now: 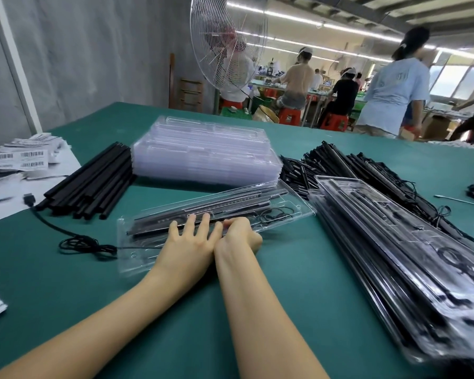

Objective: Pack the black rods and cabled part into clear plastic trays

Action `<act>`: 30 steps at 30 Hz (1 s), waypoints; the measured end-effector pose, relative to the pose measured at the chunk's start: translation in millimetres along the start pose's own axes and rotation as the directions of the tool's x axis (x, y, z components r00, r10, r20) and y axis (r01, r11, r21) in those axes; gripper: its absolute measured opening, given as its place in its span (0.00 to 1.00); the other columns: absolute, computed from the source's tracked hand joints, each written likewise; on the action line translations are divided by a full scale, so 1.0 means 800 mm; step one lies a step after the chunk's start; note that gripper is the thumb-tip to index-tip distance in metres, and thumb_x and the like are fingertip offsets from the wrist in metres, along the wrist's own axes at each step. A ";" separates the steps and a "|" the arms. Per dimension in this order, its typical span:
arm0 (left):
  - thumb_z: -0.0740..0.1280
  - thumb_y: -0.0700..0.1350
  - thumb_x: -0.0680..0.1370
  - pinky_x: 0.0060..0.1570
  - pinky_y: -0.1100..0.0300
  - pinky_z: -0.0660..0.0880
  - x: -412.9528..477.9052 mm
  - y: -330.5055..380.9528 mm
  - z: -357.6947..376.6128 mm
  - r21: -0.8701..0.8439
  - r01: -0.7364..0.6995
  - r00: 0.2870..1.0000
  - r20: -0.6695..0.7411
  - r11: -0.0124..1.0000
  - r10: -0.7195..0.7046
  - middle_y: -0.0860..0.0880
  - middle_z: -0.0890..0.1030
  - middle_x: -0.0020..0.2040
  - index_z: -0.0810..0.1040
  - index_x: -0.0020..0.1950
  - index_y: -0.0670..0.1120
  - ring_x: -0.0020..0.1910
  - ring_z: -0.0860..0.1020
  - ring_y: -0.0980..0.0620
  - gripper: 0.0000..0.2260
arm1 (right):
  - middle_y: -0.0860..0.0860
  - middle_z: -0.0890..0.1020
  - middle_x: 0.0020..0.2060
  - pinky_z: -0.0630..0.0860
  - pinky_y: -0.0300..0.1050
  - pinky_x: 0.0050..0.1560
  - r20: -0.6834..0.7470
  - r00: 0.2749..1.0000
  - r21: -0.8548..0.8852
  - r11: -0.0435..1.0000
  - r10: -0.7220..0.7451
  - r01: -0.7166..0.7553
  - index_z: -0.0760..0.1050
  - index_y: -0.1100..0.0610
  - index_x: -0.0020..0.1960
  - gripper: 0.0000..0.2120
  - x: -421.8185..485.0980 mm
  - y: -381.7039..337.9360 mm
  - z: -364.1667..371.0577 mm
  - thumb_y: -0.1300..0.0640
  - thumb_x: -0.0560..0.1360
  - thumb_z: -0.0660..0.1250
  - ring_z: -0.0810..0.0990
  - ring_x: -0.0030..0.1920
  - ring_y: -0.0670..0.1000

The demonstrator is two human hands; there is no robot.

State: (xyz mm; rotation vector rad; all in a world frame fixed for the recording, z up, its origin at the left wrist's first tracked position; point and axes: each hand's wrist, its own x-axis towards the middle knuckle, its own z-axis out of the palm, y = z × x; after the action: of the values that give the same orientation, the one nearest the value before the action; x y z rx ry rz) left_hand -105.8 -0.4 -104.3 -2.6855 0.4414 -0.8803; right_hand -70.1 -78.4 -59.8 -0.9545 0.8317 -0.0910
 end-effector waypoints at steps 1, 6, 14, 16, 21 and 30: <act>0.72 0.46 0.65 0.34 0.46 0.79 0.000 -0.001 -0.001 0.006 -0.003 1.000 -0.013 1.000 0.003 0.40 0.84 0.49 0.85 0.49 0.43 0.42 0.84 0.40 0.15 | 0.56 0.73 0.24 0.67 0.38 0.24 -0.003 1.000 0.010 1.000 -0.003 0.003 0.68 0.66 0.28 0.08 -0.001 0.001 0.001 0.74 0.64 0.62 0.71 0.23 0.54; 0.54 0.43 0.71 0.33 0.51 0.79 0.000 -0.011 0.004 -0.041 -0.052 0.992 -0.114 0.998 0.047 0.42 0.85 0.49 0.85 0.48 0.45 0.42 0.84 0.43 0.20 | 0.57 0.74 0.26 0.68 0.39 0.25 -0.016 1.000 0.077 0.997 -0.002 0.004 0.68 0.66 0.31 0.07 -0.001 0.003 0.005 0.73 0.65 0.61 0.71 0.24 0.53; 0.60 0.36 0.75 0.40 0.52 0.76 -0.010 0.012 -0.031 -0.532 0.111 0.983 -0.066 0.840 -0.172 0.45 0.78 0.43 0.79 0.45 0.43 0.42 0.77 0.44 0.08 | 0.56 0.75 0.25 0.70 0.45 0.27 0.192 0.977 0.144 0.982 0.092 -0.121 0.68 0.63 0.35 0.11 0.005 0.001 -0.009 0.69 0.71 0.68 0.71 0.25 0.53; 0.61 0.38 0.78 0.39 0.55 0.75 -0.012 0.025 -0.040 -0.792 0.530 0.835 0.426 0.303 -0.347 0.47 0.78 0.44 0.75 0.44 0.44 0.41 0.78 0.47 0.06 | 0.59 0.79 0.40 0.72 0.47 0.31 0.291 0.948 0.068 0.985 0.132 -0.158 0.71 0.61 0.43 0.06 0.008 -0.006 -0.014 0.61 0.74 0.68 0.75 0.34 0.55; 0.63 0.42 0.80 0.47 0.53 0.77 0.008 0.019 -0.043 -0.331 0.399 0.425 0.893 -0.855 -0.147 0.35 0.77 0.45 0.71 0.46 0.34 0.44 0.79 0.44 0.11 | 0.60 0.76 0.41 0.73 0.47 0.42 0.389 0.910 -0.034 0.989 0.146 -0.144 0.72 0.61 0.50 0.07 0.013 -0.010 -0.026 0.59 0.75 0.66 0.77 0.39 0.57; 0.68 0.41 0.76 0.30 0.59 0.79 0.058 0.028 -0.035 -0.189 0.099 0.339 0.929 -0.977 -0.146 0.43 0.78 0.36 0.75 0.40 0.42 0.30 0.78 0.48 0.06 | 0.54 0.78 0.26 0.73 0.37 0.23 0.401 0.914 0.061 0.995 0.053 -0.084 0.72 0.60 0.37 0.08 -0.004 0.006 -0.027 0.65 0.73 0.69 0.77 0.24 0.49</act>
State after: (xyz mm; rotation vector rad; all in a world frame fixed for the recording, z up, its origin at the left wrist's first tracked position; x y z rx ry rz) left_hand -91.4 -42.9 -66.4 0.6091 0.5532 0.0052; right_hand -87.9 -88.7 -68.0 -0.8320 0.4780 0.1305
